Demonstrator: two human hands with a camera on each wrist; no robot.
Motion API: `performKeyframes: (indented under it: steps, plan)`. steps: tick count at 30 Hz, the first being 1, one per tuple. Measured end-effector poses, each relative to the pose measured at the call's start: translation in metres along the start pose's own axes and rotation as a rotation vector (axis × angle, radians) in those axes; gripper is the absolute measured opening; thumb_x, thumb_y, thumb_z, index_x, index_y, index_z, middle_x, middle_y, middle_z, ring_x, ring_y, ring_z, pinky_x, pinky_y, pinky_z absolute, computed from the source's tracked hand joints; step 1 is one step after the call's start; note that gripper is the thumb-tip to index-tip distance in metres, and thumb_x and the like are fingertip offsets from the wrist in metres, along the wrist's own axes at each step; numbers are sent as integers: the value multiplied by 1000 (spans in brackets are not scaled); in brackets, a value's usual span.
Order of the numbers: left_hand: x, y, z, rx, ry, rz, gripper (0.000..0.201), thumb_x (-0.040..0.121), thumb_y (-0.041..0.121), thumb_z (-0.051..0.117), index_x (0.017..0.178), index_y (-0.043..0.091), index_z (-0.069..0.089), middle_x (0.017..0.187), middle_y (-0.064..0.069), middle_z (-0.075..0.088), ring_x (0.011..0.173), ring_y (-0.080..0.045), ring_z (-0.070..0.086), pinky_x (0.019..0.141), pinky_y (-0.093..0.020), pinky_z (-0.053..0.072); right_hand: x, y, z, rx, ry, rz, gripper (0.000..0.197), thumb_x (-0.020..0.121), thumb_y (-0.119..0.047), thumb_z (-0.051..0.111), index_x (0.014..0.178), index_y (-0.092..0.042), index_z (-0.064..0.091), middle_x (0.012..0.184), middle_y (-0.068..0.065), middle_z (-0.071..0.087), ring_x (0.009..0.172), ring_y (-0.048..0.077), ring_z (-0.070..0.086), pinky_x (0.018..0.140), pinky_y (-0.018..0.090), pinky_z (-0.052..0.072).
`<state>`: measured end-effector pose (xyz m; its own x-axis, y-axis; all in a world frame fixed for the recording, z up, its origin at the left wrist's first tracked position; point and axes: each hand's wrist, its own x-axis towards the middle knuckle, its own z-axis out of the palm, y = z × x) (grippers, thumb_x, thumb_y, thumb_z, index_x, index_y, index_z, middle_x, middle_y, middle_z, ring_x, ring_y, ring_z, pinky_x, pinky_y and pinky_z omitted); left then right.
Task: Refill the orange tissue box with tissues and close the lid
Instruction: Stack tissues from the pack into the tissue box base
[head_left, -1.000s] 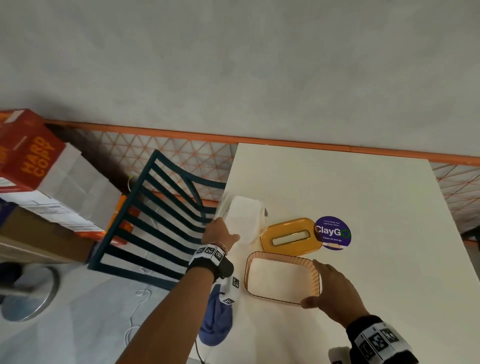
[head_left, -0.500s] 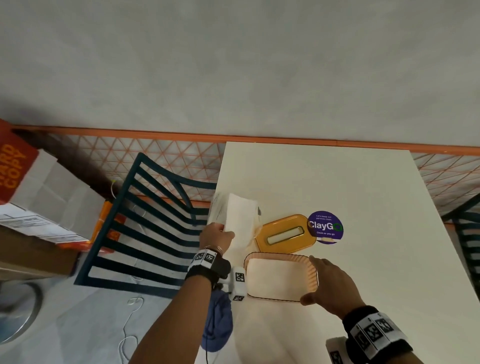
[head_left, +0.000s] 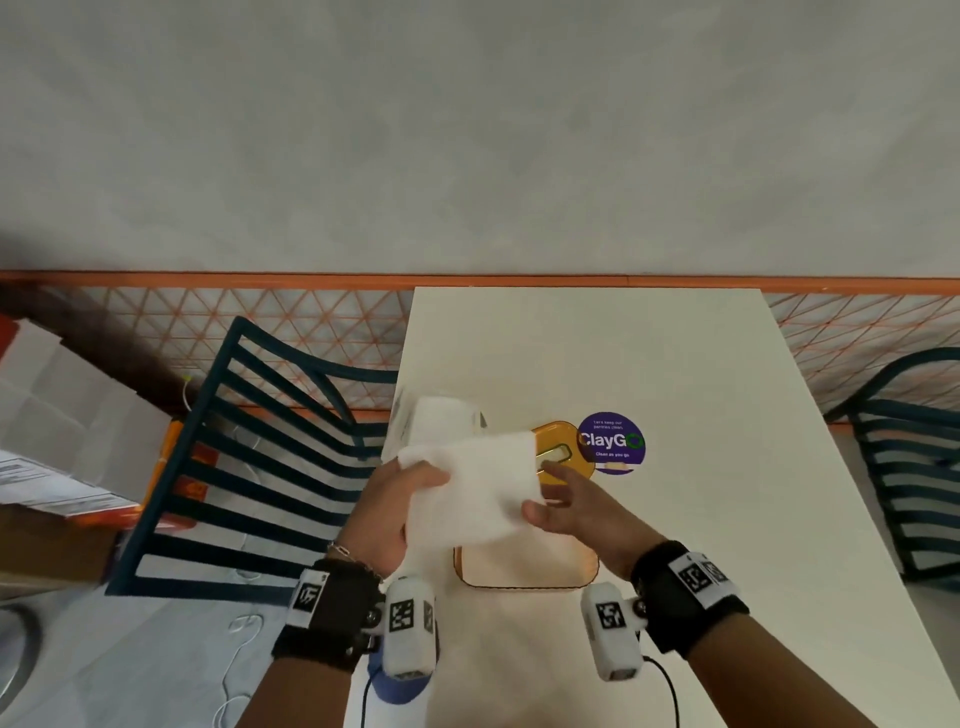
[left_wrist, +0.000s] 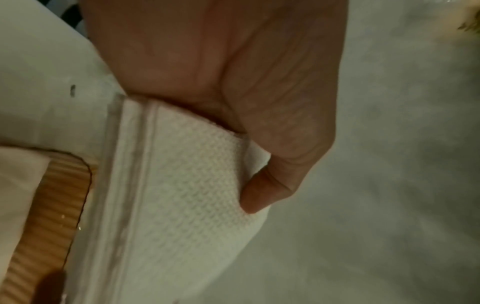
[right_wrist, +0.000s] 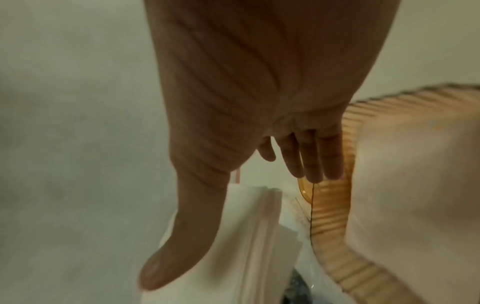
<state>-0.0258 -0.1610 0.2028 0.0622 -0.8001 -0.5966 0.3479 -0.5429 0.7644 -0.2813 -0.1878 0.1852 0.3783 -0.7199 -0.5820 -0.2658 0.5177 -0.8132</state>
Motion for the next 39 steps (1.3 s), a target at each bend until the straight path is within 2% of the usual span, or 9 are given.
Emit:
performKeyframes:
  steps: [4, 9, 12, 17, 21, 24, 26, 29, 39]
  plan:
    - [-7, -12, 9, -47, -104, -70, 51, 68, 12, 73, 118, 5, 72, 110, -21, 74, 101, -39, 69, 74, -46, 58, -11, 5, 2, 264, -199, 27, 88, 60, -57, 90, 131, -14, 60, 118, 3, 76, 108, 18, 72, 82, 26, 58]
    - [3, -42, 14, 206, 27, -125, 53, 61, 30, 84, 111, 16, 73, 111, -16, 75, 110, -40, 67, 91, -58, 58, -17, 18, -2, 365, -162, 75, 50, 87, -25, 78, 132, -11, 62, 125, 13, 72, 114, 31, 70, 87, 39, 59]
    - [6, -58, 18, 298, 58, -167, 52, 66, 30, 87, 112, 16, 68, 107, -11, 76, 101, -32, 71, 81, -47, 61, -14, 28, -3, 233, -72, 73, 38, 89, -17, 75, 127, -14, 67, 121, 10, 74, 112, 29, 71, 91, 42, 56]
    - [10, -76, 30, 568, 101, -159, 76, 57, 24, 82, 127, 19, 56, 115, -2, 70, 106, -24, 67, 96, -48, 58, -13, 33, 0, 29, -36, 66, 27, 94, -21, 70, 121, -19, 69, 110, -1, 78, 101, 17, 73, 80, 25, 57]
    - [16, -75, 33, 714, 229, -59, 69, 76, 9, 79, 136, 17, 46, 125, -4, 64, 106, -21, 61, 97, -35, 54, 7, 47, -9, -115, 101, 142, 26, 90, -21, 73, 116, -15, 71, 111, 2, 76, 101, 23, 71, 91, 39, 59]
    - [18, -78, 33, 783, 221, -34, 75, 79, 8, 80, 141, 18, 41, 130, -7, 63, 104, -20, 59, 89, -28, 51, 20, 55, -13, -351, 205, 174, 26, 88, -25, 73, 109, -10, 71, 103, 5, 73, 88, 20, 68, 74, 30, 58]
    - [20, -82, 34, 825, 202, -10, 78, 80, 5, 78, 145, 19, 37, 135, -8, 63, 111, -22, 63, 88, -25, 52, 24, 57, -12, -520, 271, 204, 31, 87, -32, 73, 108, -9, 69, 104, 6, 69, 92, 22, 65, 76, 33, 57]
    - [21, -90, 39, 915, 180, 31, 78, 82, 1, 72, 146, 22, 31, 143, -12, 59, 123, -27, 63, 99, -32, 56, 27, 56, -7, -701, 319, 213, 35, 89, -33, 69, 114, -8, 66, 114, 7, 67, 100, 22, 61, 86, 30, 52]
    - [28, -102, 59, 1214, 173, 60, 69, 83, -4, 73, 137, 21, 39, 147, -2, 53, 126, -26, 62, 100, -31, 52, 28, 49, 16, -1015, 374, 186, 31, 95, -23, 63, 123, -9, 61, 121, 8, 67, 108, 25, 67, 92, 30, 53]
